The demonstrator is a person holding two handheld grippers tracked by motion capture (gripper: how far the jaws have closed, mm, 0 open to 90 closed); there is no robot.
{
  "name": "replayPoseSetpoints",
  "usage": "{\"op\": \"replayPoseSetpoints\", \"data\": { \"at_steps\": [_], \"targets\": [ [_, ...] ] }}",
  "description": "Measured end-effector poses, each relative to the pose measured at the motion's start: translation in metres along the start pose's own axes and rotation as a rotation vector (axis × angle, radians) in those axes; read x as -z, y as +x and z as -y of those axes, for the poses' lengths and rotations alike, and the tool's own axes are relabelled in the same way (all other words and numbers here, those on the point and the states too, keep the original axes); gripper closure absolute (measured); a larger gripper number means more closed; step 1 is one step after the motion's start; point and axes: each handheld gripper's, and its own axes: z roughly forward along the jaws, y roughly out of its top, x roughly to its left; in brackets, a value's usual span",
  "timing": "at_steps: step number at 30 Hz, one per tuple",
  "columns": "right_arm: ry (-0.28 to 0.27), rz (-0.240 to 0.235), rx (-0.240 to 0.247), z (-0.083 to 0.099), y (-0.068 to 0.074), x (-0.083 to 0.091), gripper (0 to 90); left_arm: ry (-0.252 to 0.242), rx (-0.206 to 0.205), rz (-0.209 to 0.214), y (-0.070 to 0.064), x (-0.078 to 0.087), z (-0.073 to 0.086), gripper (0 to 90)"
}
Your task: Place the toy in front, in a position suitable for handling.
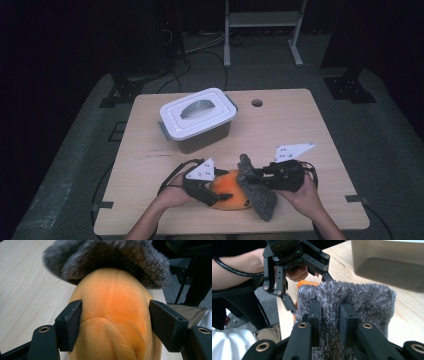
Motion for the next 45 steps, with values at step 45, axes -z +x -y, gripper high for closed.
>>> {"op": "replayPoseSetpoints", "data": {
  "at_steps": [45],
  "targets": [
    [0.022,-0.019,-0.005,-0.001,0.003,-0.014,73.6,-0.031,0.061,0.021,0.003,0.005,0.006,33.7]
  ]
}}
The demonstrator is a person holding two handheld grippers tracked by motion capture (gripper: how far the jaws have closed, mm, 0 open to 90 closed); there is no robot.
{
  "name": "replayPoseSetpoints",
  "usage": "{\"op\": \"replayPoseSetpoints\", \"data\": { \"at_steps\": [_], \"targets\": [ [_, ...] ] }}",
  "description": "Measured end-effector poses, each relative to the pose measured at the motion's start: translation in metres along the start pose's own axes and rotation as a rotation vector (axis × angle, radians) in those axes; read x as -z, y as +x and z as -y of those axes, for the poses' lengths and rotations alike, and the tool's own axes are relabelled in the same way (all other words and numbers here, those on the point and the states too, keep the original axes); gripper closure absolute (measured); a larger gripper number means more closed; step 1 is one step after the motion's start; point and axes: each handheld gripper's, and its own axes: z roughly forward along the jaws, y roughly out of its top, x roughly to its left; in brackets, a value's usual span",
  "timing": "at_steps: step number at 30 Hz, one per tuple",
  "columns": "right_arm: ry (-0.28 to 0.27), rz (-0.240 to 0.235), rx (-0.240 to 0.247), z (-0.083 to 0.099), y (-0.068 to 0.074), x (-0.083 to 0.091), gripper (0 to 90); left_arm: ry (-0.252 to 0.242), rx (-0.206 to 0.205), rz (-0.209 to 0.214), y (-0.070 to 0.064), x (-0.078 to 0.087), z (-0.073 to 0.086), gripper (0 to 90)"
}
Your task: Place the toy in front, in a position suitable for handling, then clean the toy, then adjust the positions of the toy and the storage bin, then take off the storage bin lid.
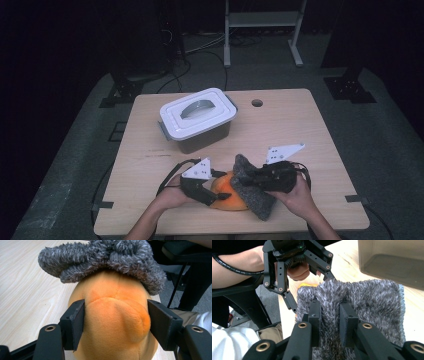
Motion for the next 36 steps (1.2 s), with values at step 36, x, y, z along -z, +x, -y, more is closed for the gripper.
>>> {"op": "replayPoseSetpoints", "data": {
  "at_steps": [36],
  "targets": [
    [0.044,-0.011,0.067,-0.007,0.012,-0.011,75.1,-0.003,-0.015,0.001,-0.006,-0.003,-0.002,33.2]
  ]
}}
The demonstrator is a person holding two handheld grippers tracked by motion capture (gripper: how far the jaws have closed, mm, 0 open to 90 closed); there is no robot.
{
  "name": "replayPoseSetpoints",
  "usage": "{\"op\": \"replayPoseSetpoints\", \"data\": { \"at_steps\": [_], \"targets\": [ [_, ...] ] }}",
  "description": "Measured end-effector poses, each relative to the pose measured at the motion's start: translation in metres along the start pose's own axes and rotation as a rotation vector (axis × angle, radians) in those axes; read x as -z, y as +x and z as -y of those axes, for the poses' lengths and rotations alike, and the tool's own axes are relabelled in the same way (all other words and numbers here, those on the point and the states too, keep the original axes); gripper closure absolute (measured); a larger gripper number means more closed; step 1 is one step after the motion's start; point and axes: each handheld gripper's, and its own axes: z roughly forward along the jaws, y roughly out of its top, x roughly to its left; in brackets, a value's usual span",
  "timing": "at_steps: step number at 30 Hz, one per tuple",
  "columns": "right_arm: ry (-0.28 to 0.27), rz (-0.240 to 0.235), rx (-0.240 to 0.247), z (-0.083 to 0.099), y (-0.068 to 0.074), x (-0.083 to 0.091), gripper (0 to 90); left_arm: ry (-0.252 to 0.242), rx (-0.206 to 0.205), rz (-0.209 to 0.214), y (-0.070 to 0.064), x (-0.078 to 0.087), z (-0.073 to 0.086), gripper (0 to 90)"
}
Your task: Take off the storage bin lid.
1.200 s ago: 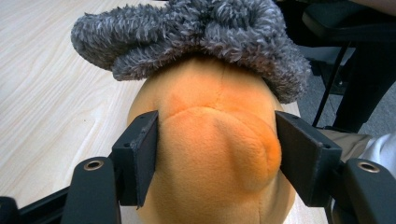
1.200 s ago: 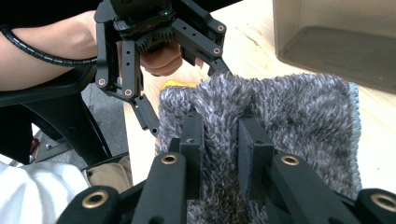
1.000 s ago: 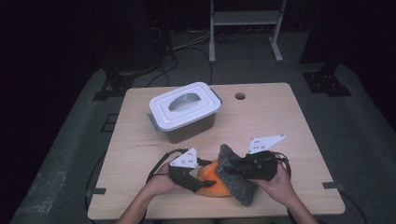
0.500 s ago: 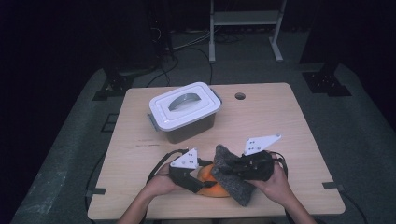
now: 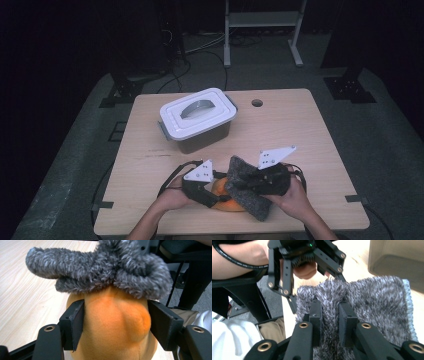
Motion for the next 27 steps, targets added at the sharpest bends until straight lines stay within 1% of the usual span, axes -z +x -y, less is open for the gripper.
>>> {"op": "replayPoseSetpoints", "data": {
  "at_steps": [1,2,3,4,6,7,8,10,11,13,16,17,20,23,24,25,27],
  "targets": [
    [0.001,-0.001,-0.001,0.002,-0.002,0.002,75.2,0.001,-0.004,-0.001,0.0,0.0,-0.001,33.2],
    [-0.002,0.008,-0.025,0.005,-0.005,0.008,75.7,-0.001,0.0,-0.001,0.0,-0.002,-0.002,33.2],
    [-0.002,0.008,-0.025,0.005,-0.005,0.008,75.7,-0.001,0.0,-0.001,0.0,-0.002,-0.002,33.3],
    [-0.012,0.014,-0.023,0.002,-0.005,0.012,76.0,-0.004,-0.002,0.001,0.0,-0.003,-0.004,33.5],
    [-0.013,0.014,-0.006,-0.005,-0.001,0.011,76.9,-0.008,-0.008,0.005,-0.001,-0.005,-0.005,33.6],
    [-0.013,0.014,-0.006,-0.005,-0.001,0.011,76.9,-0.008,-0.008,0.005,-0.001,-0.005,-0.005,33.6],
    [-0.012,0.011,0.009,-0.009,0.002,0.009,76.9,-0.008,-0.011,0.004,-0.002,-0.006,-0.006,33.6],
    [0.016,0.018,0.043,-0.015,0.007,0.003,77.1,0.0,-0.016,0.003,-0.002,-0.006,-0.006,33.6],
    [0.037,0.017,0.052,-0.015,0.007,0.0,77.8,-0.006,-0.013,0.005,-0.002,-0.005,-0.004,34.2],
    [0.037,0.006,0.034,-0.011,0.003,0.001,78.4,-0.006,-0.011,0.005,-0.001,-0.005,-0.003,34.4],
    [0.035,0.008,0.001,-0.001,-0.004,0.008,78.9,-0.008,-0.004,0.004,0.0,-0.004,-0.002,34.6],
    [0.035,0.008,0.001,-0.001,-0.004,0.008,78.9,-0.008,-0.004,0.004,0.0,-0.004,-0.002,34.7],
    [0.045,0.034,-0.037,0.008,-0.012,0.018,79.2,-0.008,0.001,0.0,0.001,-0.004,-0.002,34.7],
    [0.045,0.031,-0.038,0.006,-0.012,0.019,79.3,0.001,-0.009,-0.002,0.0,-0.004,-0.004,34.7],
    [0.043,0.033,-0.029,0.003,-0.011,0.019,79.3,-0.002,-0.011,0.0,-0.001,-0.005,-0.004,34.7],
    [0.03,0.014,-0.007,-0.005,-0.006,0.015,79.2,-0.002,-0.02,0.005,-0.003,-0.006,-0.005,34.7],
    [0.039,0.008,0.023,-0.013,-0.002,0.009,79.2,0.007,-0.033,0.005,-0.004,-0.005,-0.005,34.7]
  ]
}}
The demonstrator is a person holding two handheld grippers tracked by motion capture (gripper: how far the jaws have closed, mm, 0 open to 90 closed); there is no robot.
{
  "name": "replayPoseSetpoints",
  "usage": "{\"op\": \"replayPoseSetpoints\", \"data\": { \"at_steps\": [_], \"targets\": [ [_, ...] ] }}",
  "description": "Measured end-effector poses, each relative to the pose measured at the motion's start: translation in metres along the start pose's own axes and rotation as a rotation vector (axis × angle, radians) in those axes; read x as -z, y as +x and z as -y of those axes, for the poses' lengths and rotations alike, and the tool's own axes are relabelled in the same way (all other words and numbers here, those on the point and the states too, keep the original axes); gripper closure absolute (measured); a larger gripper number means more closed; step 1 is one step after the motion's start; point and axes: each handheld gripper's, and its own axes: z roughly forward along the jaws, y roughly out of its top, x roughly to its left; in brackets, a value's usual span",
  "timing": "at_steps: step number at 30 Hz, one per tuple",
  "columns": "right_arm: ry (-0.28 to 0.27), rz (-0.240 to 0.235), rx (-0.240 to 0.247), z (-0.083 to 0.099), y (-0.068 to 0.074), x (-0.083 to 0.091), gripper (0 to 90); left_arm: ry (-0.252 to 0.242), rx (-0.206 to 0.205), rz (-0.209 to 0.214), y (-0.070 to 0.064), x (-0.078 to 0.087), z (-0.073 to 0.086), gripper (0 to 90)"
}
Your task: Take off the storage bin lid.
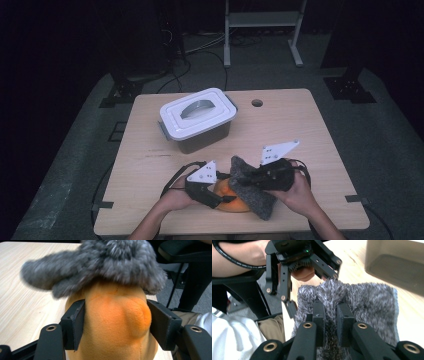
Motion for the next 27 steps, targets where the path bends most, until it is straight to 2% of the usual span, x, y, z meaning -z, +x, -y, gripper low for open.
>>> {"op": "replayPoseSetpoints", "data": {
  "at_steps": [2,5,10,27],
  "targets": [
    [0.017,0.001,0.015,-0.003,0.001,-0.006,79.3,0.003,0.002,0.004,0.001,0.002,0.002,34.8],
    [0.01,-0.014,-0.004,0.0,-0.002,-0.006,79.3,0.004,0.002,0.008,0.003,0.005,0.006,35.8],
    [-0.018,-0.01,-0.079,0.021,-0.013,0.004,79.1,-0.001,0.024,0.013,0.007,0.008,0.01,35.6],
    [-0.026,-0.014,-0.07,0.021,-0.01,0.0,78.9,-0.005,0.027,0.028,0.009,0.01,0.014,35.3]
  ]
}}
